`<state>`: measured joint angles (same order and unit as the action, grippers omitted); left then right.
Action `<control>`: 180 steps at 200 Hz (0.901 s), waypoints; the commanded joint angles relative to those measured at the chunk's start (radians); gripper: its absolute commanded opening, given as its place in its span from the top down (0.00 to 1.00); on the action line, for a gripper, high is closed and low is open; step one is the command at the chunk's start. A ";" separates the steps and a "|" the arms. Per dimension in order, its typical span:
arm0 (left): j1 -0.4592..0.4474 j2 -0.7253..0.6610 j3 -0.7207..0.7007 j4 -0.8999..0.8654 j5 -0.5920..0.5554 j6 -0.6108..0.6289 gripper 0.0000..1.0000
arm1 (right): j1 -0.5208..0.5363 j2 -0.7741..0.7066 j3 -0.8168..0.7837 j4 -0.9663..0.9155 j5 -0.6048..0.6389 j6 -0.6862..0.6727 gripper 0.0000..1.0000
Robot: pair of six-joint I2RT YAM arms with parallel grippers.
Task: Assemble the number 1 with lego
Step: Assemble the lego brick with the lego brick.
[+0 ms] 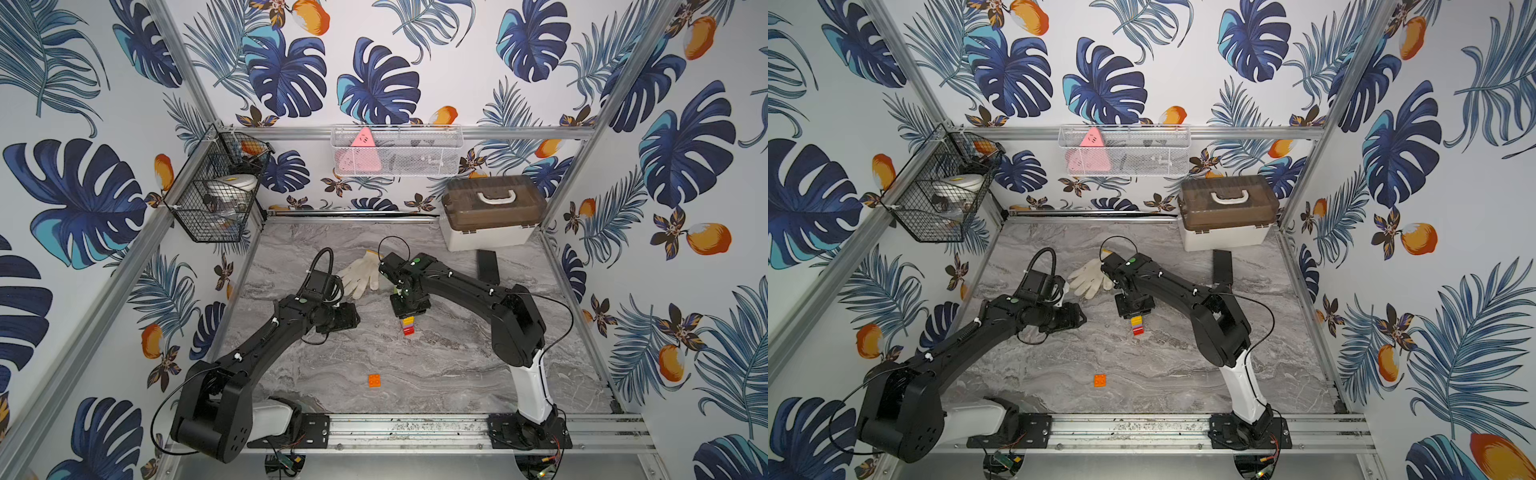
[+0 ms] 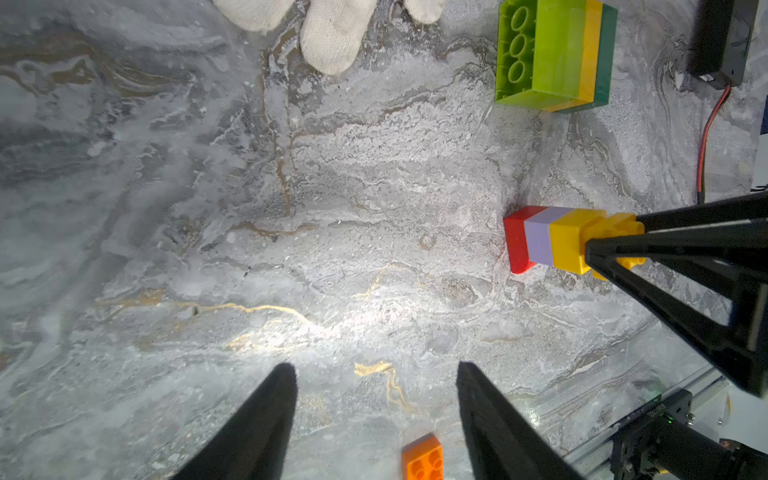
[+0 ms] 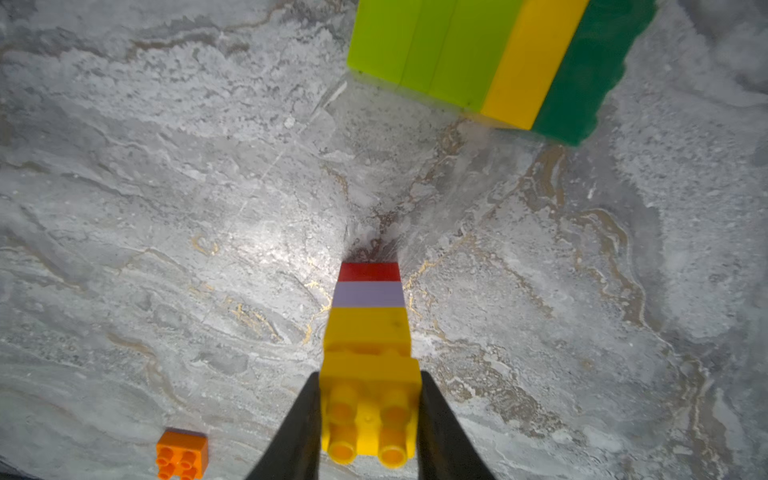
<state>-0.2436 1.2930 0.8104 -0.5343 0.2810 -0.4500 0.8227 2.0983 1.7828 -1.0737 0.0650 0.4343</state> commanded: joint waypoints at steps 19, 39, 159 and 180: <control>0.000 -0.002 0.001 -0.001 -0.008 0.001 0.33 | -0.001 0.005 0.010 0.018 -0.008 0.021 0.63; 0.000 -0.002 0.002 -0.001 -0.008 0.002 0.33 | -0.002 0.008 0.012 0.015 -0.007 0.021 0.63; 0.000 0.000 0.003 -0.003 -0.013 0.002 0.33 | -0.001 -0.025 -0.050 0.040 -0.024 0.049 0.64; 0.000 0.003 0.004 -0.002 -0.013 0.002 0.33 | -0.002 -0.021 -0.061 0.052 -0.024 0.046 0.64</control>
<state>-0.2436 1.2934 0.8104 -0.5346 0.2802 -0.4500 0.8219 2.0762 1.7355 -1.0389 0.0429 0.4782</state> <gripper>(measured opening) 0.671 0.366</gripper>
